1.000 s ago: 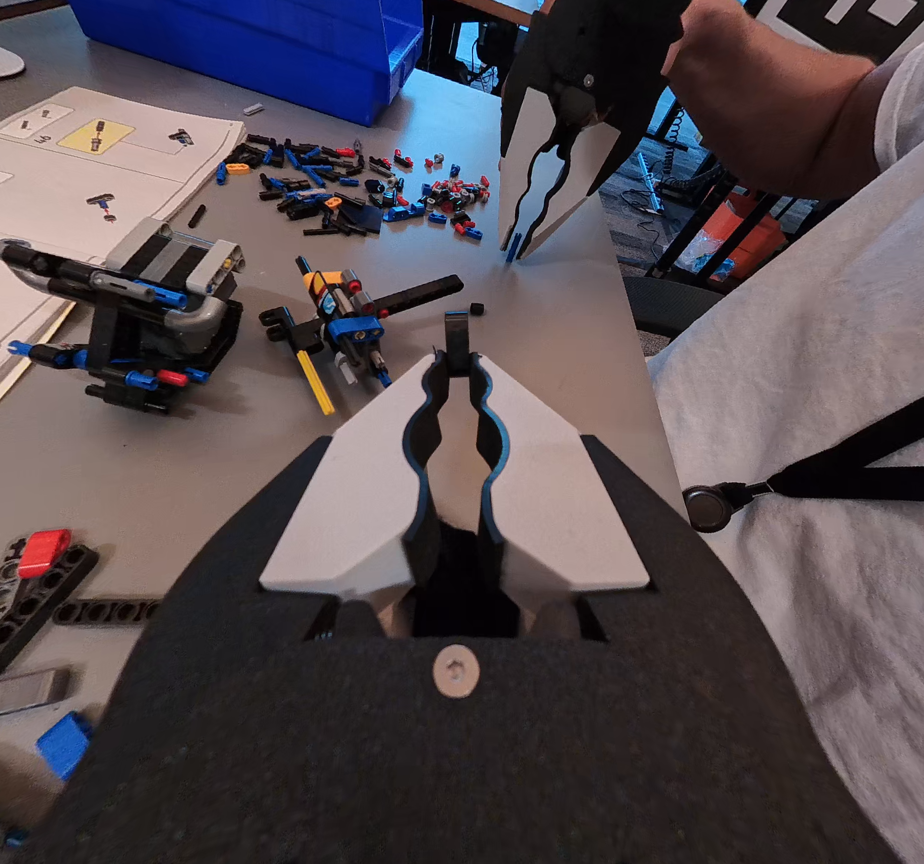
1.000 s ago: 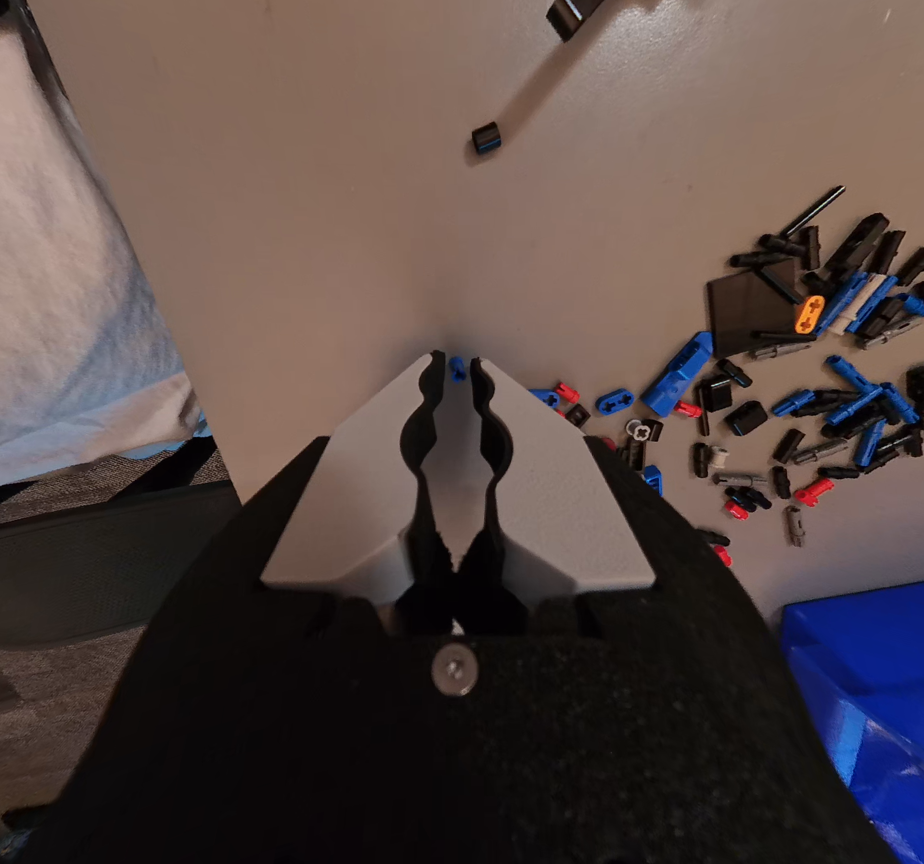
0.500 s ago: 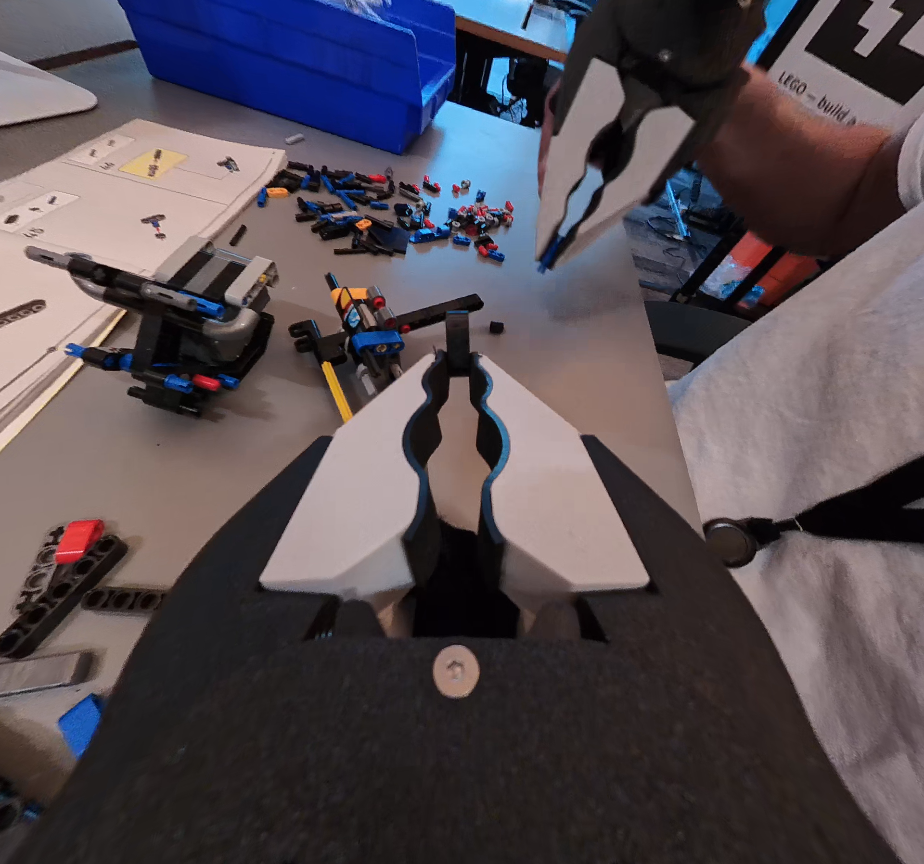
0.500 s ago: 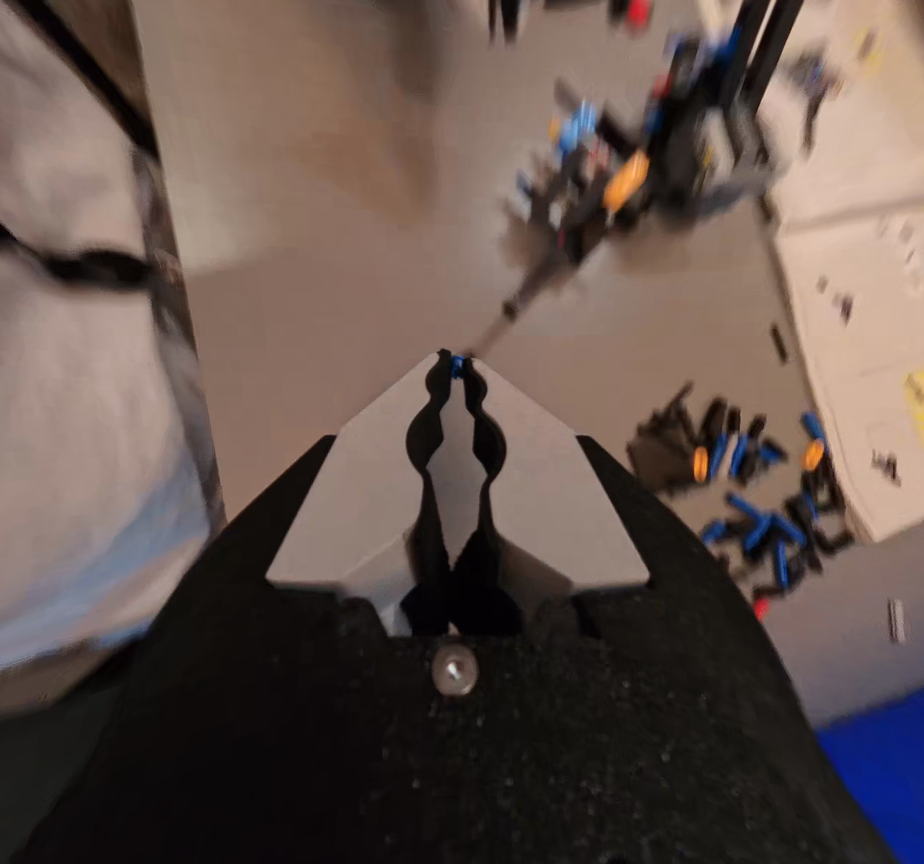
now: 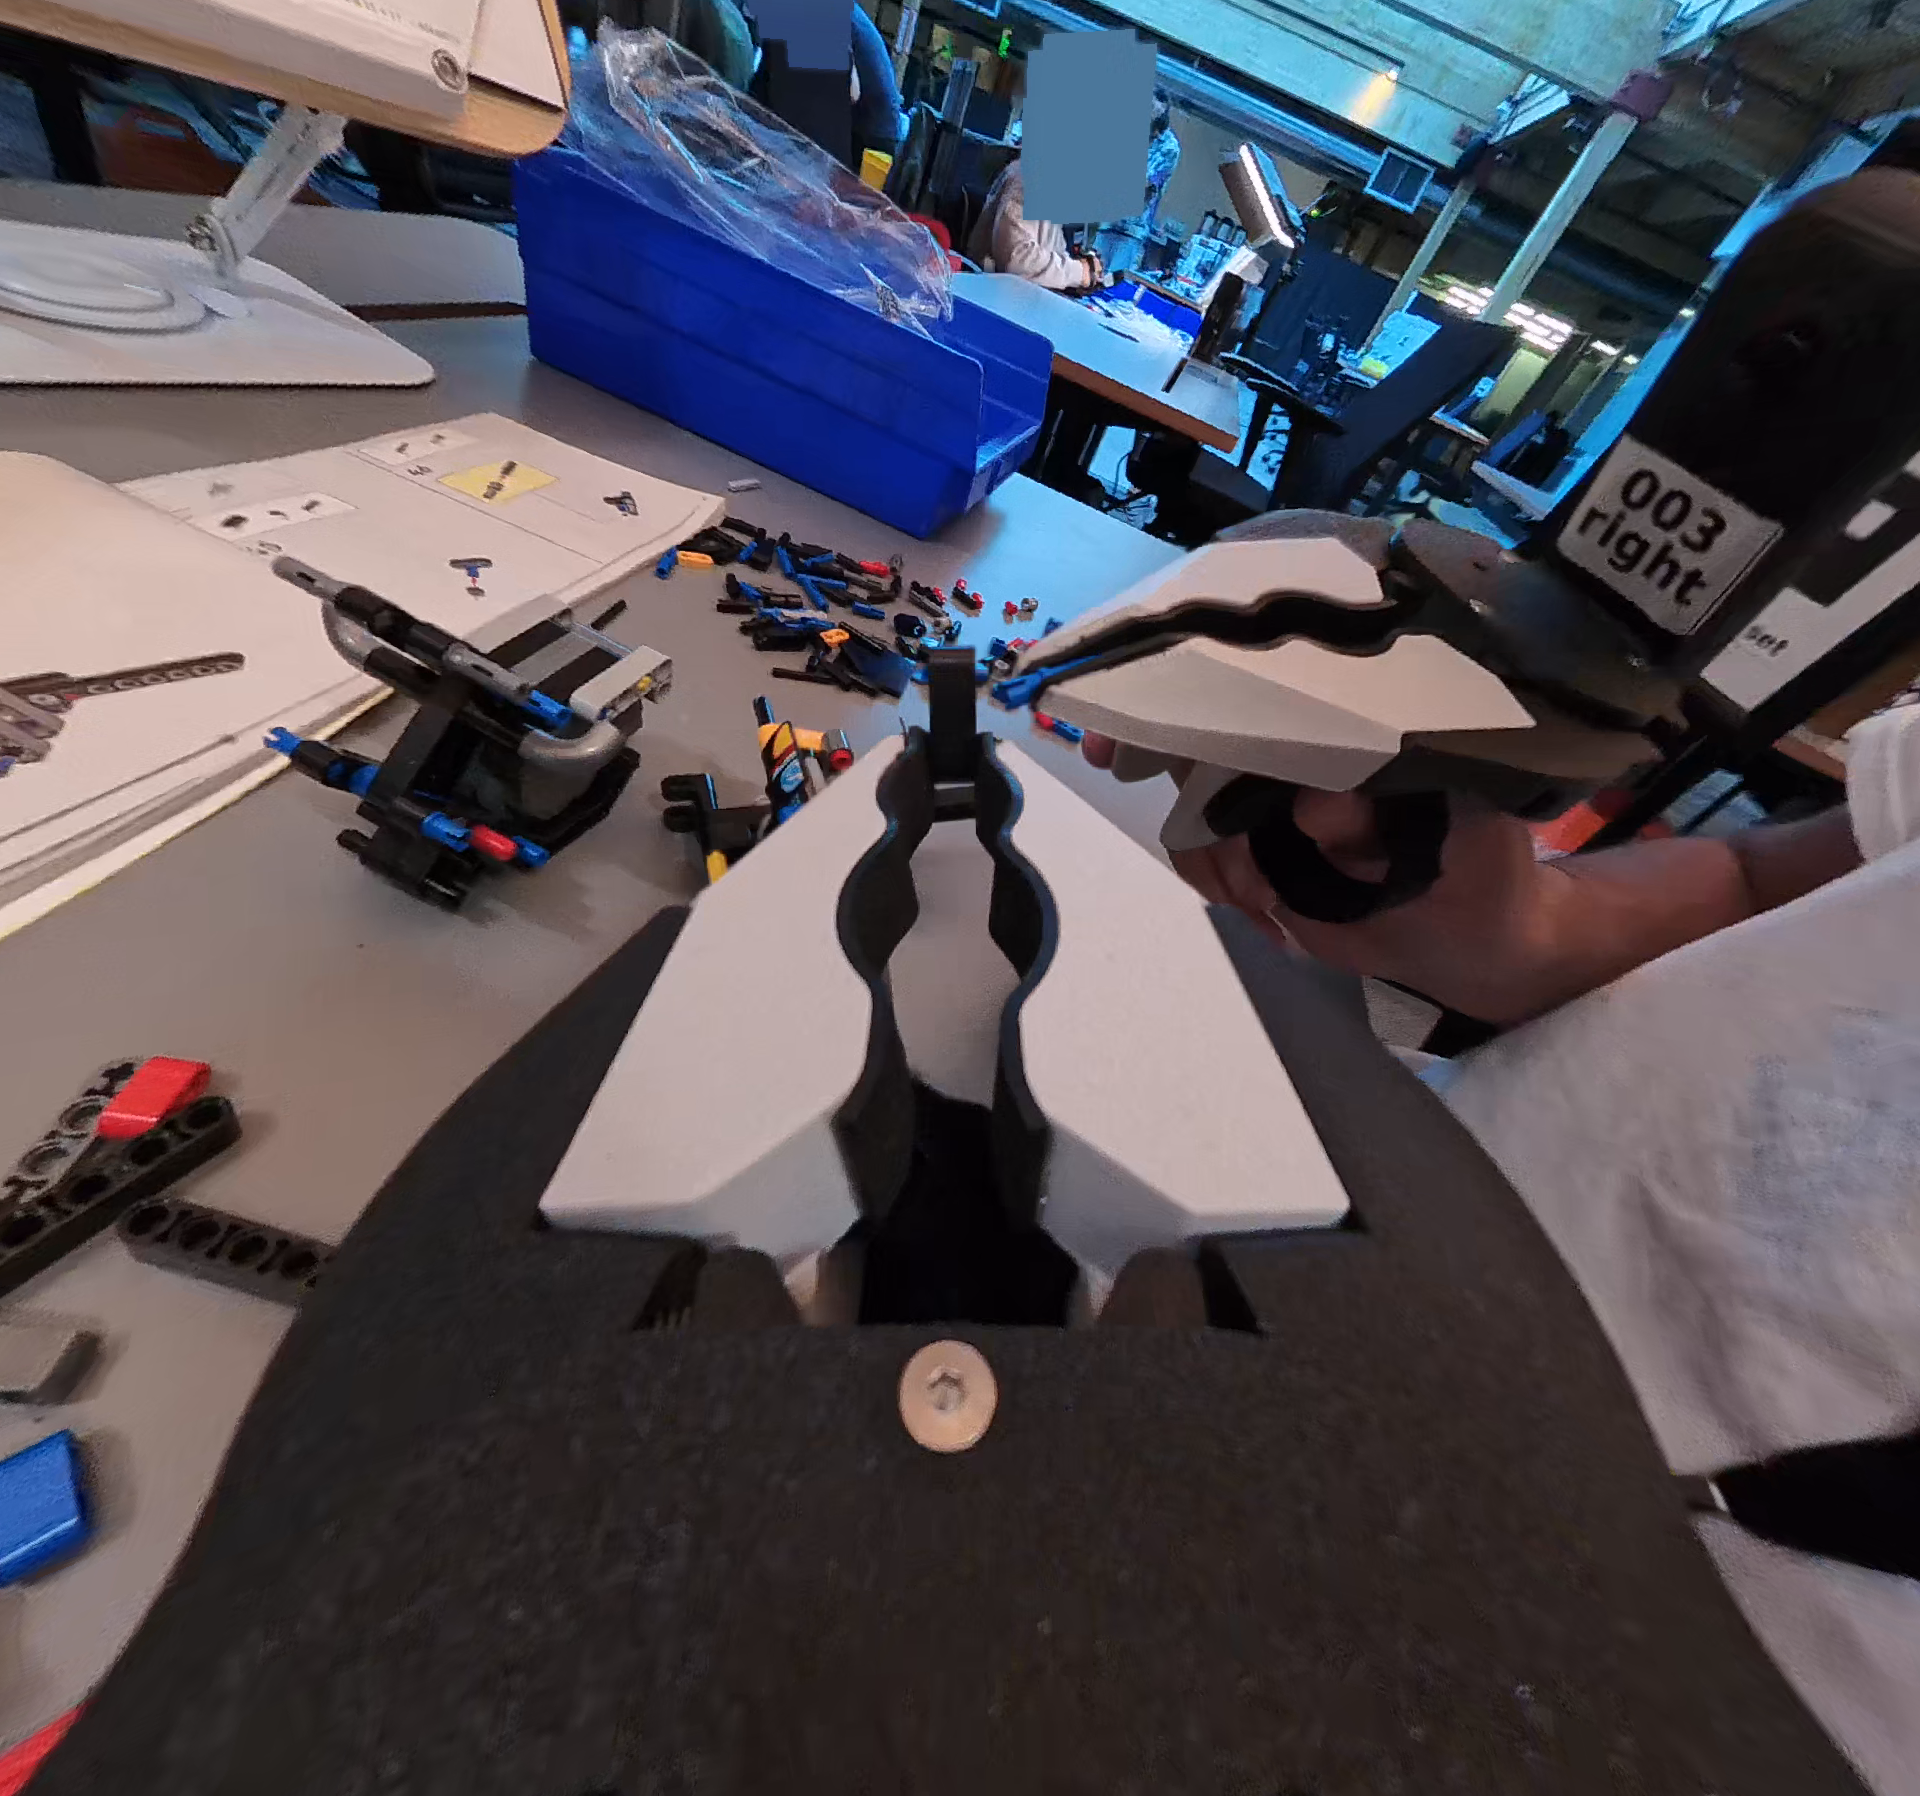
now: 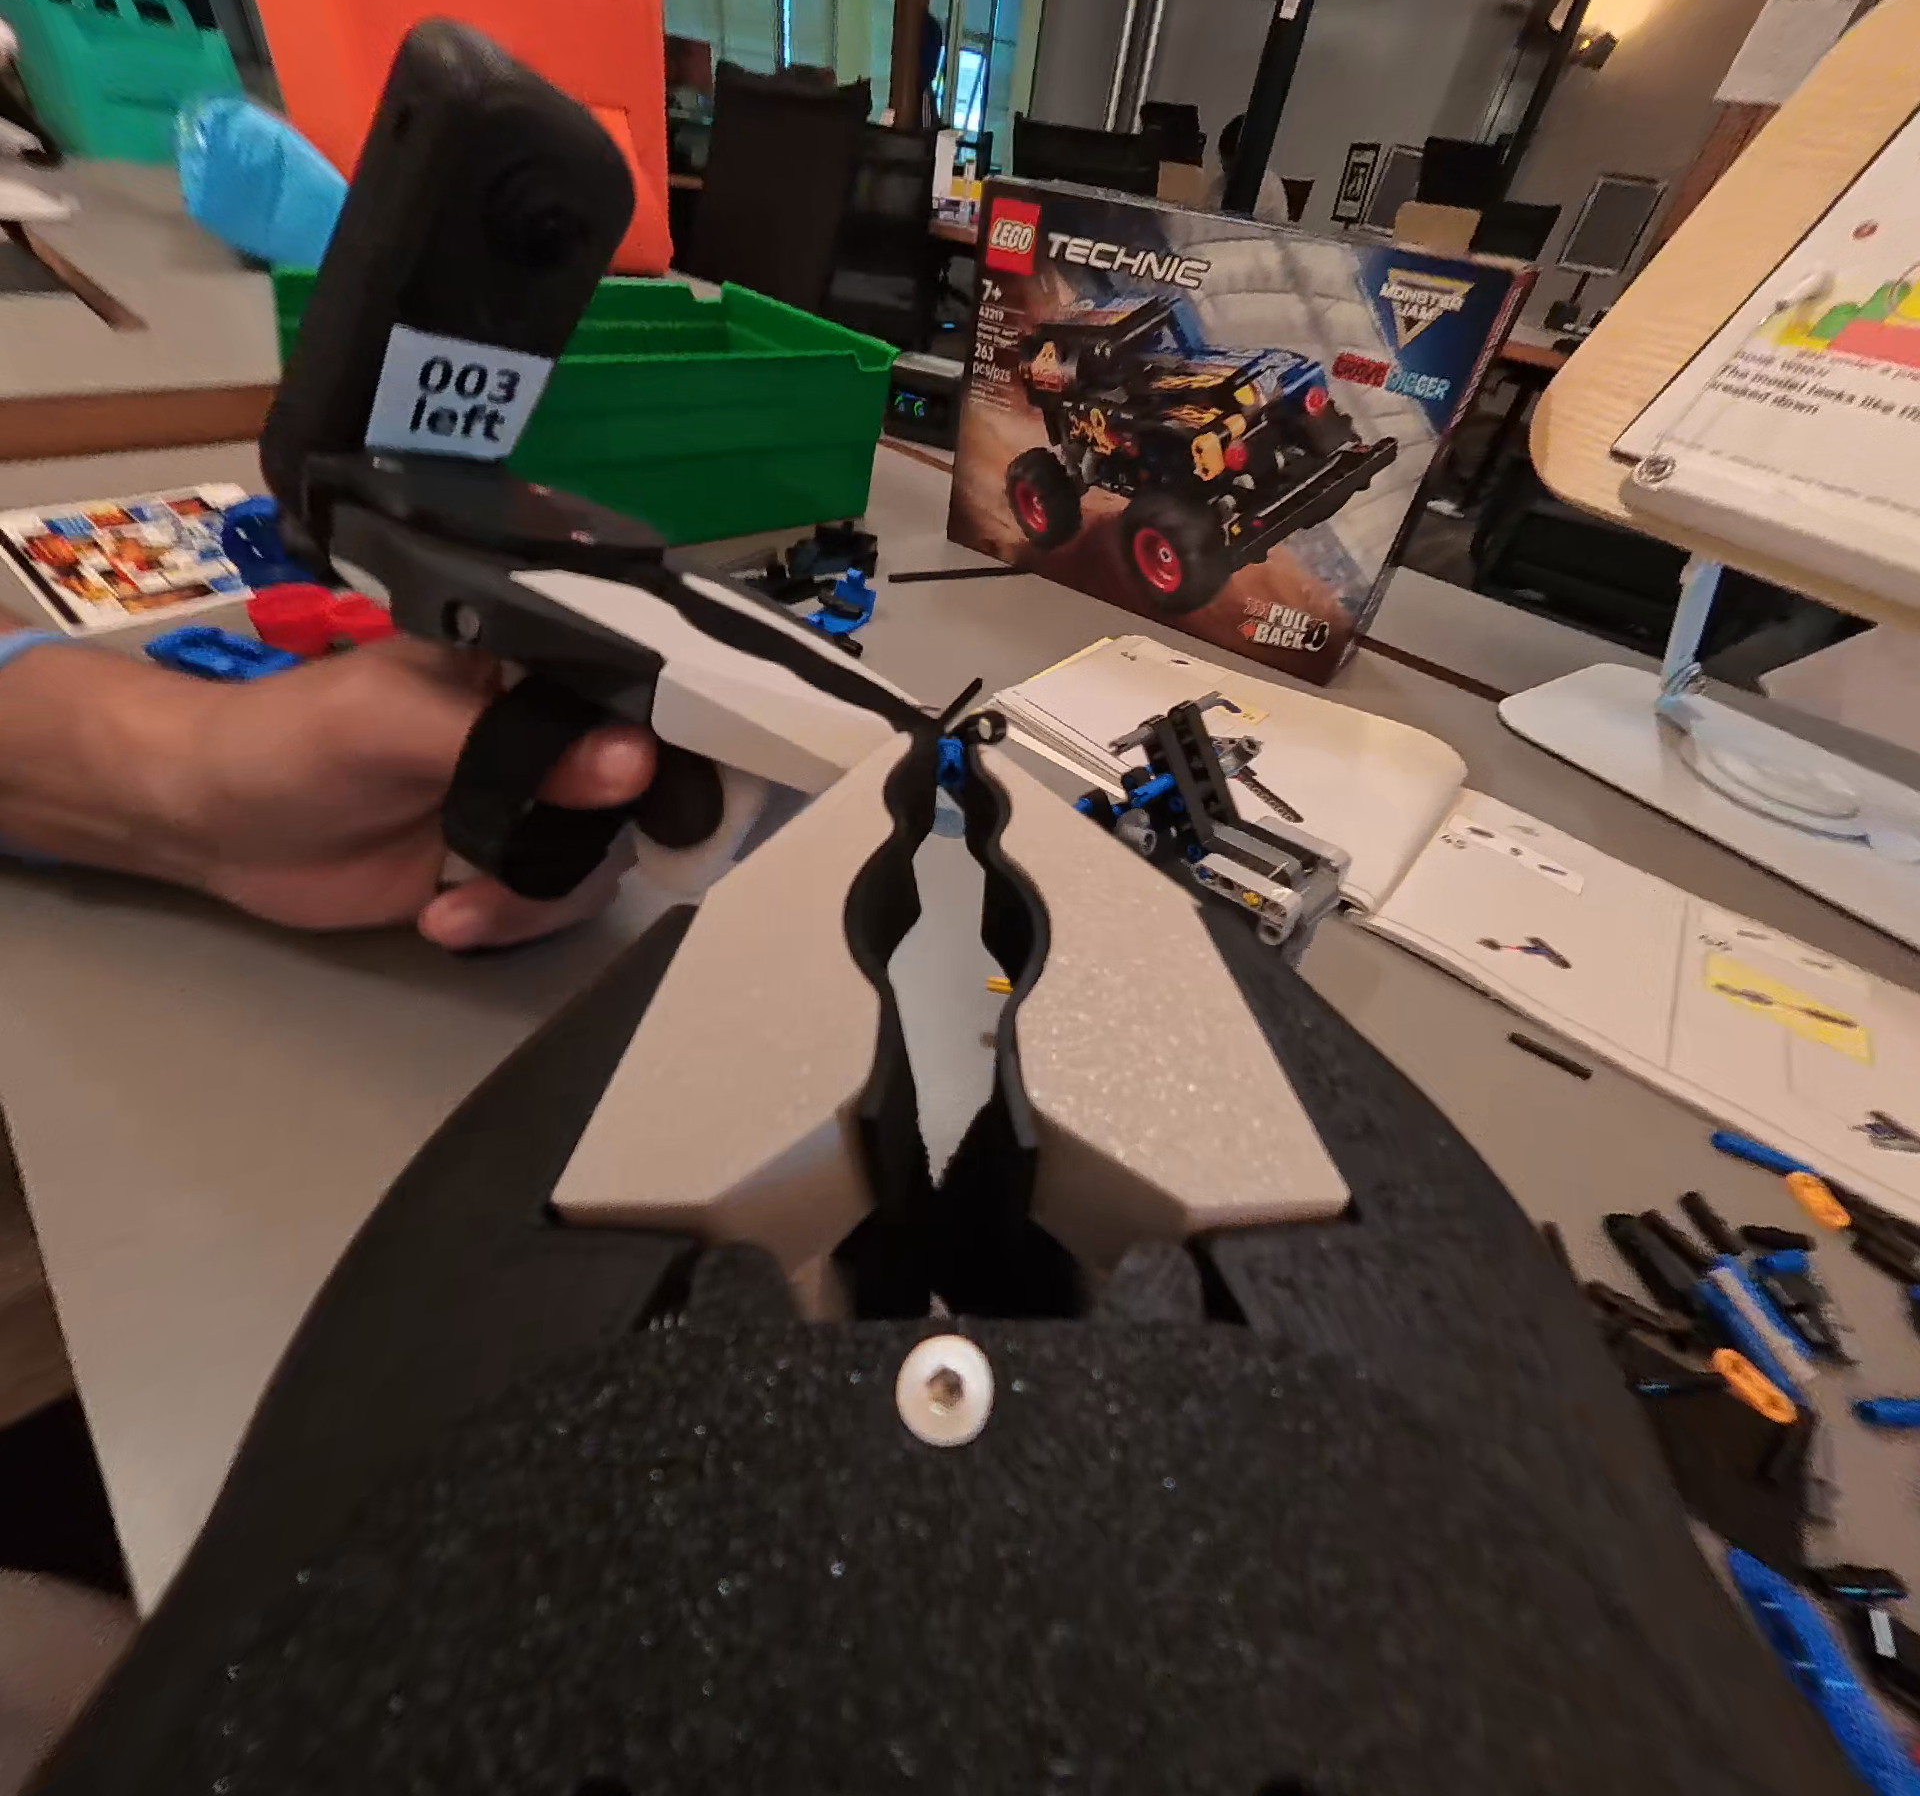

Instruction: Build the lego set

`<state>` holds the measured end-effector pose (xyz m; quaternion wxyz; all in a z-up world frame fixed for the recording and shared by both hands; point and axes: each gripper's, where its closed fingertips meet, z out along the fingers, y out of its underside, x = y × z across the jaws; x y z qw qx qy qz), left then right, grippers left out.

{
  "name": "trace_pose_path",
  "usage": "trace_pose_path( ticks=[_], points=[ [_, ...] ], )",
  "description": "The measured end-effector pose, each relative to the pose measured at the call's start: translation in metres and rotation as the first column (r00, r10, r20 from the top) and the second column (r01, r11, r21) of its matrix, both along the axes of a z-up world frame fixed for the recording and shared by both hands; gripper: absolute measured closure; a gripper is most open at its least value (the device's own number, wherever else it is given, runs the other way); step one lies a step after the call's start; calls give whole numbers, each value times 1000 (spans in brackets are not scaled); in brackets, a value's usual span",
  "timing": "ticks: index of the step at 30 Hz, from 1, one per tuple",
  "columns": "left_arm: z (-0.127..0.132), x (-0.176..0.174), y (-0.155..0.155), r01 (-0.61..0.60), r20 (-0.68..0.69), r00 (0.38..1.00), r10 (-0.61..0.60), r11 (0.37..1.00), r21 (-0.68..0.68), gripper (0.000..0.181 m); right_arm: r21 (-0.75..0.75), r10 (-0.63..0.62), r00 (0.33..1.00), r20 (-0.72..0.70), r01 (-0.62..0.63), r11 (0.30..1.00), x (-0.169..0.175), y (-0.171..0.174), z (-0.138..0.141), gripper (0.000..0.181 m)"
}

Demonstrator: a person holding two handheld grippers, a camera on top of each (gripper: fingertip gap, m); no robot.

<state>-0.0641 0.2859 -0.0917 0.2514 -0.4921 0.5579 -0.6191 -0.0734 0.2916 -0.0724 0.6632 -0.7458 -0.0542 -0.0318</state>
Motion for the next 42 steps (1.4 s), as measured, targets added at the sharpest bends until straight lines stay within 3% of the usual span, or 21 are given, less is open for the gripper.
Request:
trace_pose_path(
  ticks=[12, 16, 22, 34, 38, 42],
  points=[
    [13, 4, -3, -175, 121, 980, 155, 969, 172, 175, 105, -62, 990, -129, 75, 992, 3, -3, 7, 177],
    [20, 3, -3, -233, 154, 966, 209, 959, 159, 175, 180, -97, 991, -92, 113, 977, 2, -3, 15, 177],
    [27, -1, -6, -227, 193, 961, 200, 965, 130, 175, 228, -105, 994, -10, 105, 968, -3, -6, 22, 178],
    [28, -3, -6, -336, 300, 927, 224, 851, 404, 175, 228, -83, 996, -19, 85, 970, -6, -8, 22, 177],
    [12, 6, 1, -262, 199, 960, 195, 875, 407, 175, 140, -69, 994, -89, 81, 987, 3, -1, 9, 177],
    [4, 9, 3, -269, 197, 960, 198, 843, 465, 175, 89, -34, 987, -156, 49, 995, 12, -1, -1, 167]
  ],
)
